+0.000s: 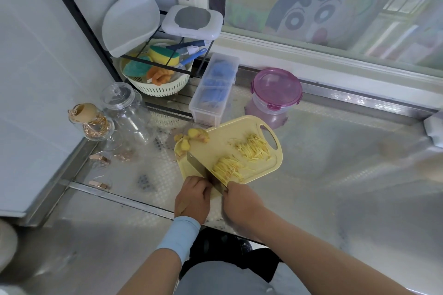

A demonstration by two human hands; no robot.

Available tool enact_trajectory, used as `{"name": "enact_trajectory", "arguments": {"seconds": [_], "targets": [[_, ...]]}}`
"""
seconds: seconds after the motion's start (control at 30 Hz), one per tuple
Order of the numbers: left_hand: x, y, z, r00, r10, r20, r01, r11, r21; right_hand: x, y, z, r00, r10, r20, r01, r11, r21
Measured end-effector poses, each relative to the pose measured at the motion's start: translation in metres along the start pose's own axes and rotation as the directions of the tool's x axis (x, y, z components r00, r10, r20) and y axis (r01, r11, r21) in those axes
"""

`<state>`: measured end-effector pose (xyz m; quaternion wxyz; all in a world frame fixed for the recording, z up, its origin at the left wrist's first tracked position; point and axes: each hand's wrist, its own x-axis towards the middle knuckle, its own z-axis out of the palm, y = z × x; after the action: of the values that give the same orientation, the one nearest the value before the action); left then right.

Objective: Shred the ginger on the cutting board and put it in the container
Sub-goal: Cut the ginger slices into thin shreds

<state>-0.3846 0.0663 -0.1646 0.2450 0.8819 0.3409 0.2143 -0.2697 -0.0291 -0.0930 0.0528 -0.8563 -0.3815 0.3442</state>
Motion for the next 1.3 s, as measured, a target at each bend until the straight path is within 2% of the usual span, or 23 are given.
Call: {"name": "enact_trajectory", "arguments": {"seconds": [0.1,0.23,0.33,0.43,0.6,0.63,0.7,0.77,0.8,0.93,1.03,1.17,1.3], "targets": [[0.005,0.004,-0.005,0.996,-0.065,0.059,0.063,0.998,0.029,0.006,0.003,-0.004,1.000,0.014,0.001,-0.014,0.999,0.037],[0.031,0.023,-0.015,0.968,-0.108,0.227,0.076,0.987,0.142,0.009,0.018,-0.018,0.999,0.036,-0.025,-0.035,0.999,0.019],[0.045,0.030,-0.023,0.938,-0.211,0.275,0.186,0.976,0.112,0.009,0.023,-0.029,0.997,0.065,-0.051,-0.063,0.997,0.037],[0.046,0.024,-0.040,0.916,-0.298,0.269,0.276,0.954,0.117,0.006,0.023,-0.034,0.993,0.091,-0.080,-0.086,0.994,0.061],[0.047,-0.002,-0.074,0.908,-0.385,0.165,0.380,0.923,0.062,-0.007,0.015,-0.023,0.996,0.081,-0.038,-0.080,0.997,0.025],[0.047,-0.006,-0.076,0.910,-0.364,0.200,0.356,0.931,0.079,-0.008,0.014,-0.020,0.996,0.083,-0.027,-0.083,0.997,0.011],[0.045,-0.012,-0.071,0.906,-0.245,0.345,0.212,0.969,0.130,-0.004,0.015,-0.019,0.995,0.098,-0.020,-0.098,0.995,-0.009],[0.044,-0.010,-0.063,0.867,-0.113,0.486,0.029,0.984,0.177,0.004,0.020,-0.024,0.993,0.114,-0.031,-0.114,0.993,-0.014],[0.045,-0.008,-0.059,0.846,-0.086,0.527,-0.014,0.983,0.182,0.008,0.025,-0.028,0.993,0.114,-0.030,-0.115,0.993,-0.029],[0.049,-0.007,-0.049,0.814,-0.028,0.580,-0.097,0.978,0.183,0.025,0.040,-0.043,0.994,0.108,-0.020,-0.110,0.987,-0.118],[0.052,-0.013,-0.049,0.798,-0.008,0.603,-0.107,0.982,0.155,0.040,0.049,-0.054,0.994,0.093,-0.065,-0.101,0.986,-0.133],[0.058,-0.011,-0.051,0.764,-0.023,0.645,-0.096,0.984,0.149,0.054,0.062,-0.075,0.991,0.094,-0.099,-0.108,0.983,-0.145],[0.074,-0.001,-0.054,0.718,-0.086,0.691,-0.078,0.976,0.202,0.058,0.068,-0.088,0.996,0.034,-0.079,-0.047,0.984,-0.171]]}}
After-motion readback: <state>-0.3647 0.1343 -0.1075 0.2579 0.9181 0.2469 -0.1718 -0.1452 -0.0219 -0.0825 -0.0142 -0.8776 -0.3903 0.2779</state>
